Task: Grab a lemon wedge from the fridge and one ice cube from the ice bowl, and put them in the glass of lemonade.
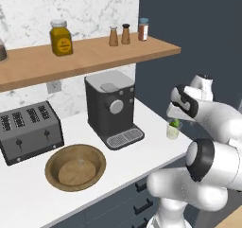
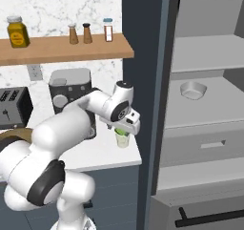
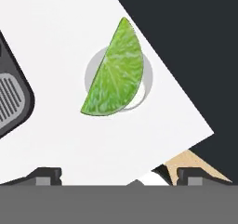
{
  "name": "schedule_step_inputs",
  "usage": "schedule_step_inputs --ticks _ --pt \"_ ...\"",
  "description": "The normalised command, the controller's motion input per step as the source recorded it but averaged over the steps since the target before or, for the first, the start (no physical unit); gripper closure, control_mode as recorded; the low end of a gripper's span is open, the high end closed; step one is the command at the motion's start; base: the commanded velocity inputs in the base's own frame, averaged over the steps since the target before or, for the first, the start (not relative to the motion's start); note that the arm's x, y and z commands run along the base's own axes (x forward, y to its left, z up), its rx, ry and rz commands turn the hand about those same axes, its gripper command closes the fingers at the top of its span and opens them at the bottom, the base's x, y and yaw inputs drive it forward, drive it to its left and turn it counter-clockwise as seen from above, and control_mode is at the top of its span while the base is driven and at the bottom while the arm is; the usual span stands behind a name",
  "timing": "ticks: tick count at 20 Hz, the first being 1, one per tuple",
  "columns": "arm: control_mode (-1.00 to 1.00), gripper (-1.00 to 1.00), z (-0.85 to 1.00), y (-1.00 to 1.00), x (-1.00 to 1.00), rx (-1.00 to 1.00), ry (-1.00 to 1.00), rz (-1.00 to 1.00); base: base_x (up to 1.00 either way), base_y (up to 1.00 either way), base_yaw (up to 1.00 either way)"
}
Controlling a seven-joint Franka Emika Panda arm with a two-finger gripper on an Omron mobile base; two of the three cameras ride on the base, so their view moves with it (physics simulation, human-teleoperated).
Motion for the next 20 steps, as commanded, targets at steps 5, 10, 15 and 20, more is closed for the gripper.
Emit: schedule_step_inputs --ticks 5,10,15,20 --pt "-1.00 -1.00 0.11 0.03 -0.77 0.02 -0.04 0.11 0.00 0.00 0.00" --pt "-1.00 -1.00 0.16 0.13 -0.89 0.04 -0.11 0.13 0.00 0.00 0.00" --pt "-1.00 -1.00 0.95 0.86 -0.63 -0.23 0.00 0.09 0.00 0.00 0.00" --pt "-1.00 -1.00 0.73 0.82 -0.38 -0.21 -0.01 0.02 0.00 0.00 0.00"
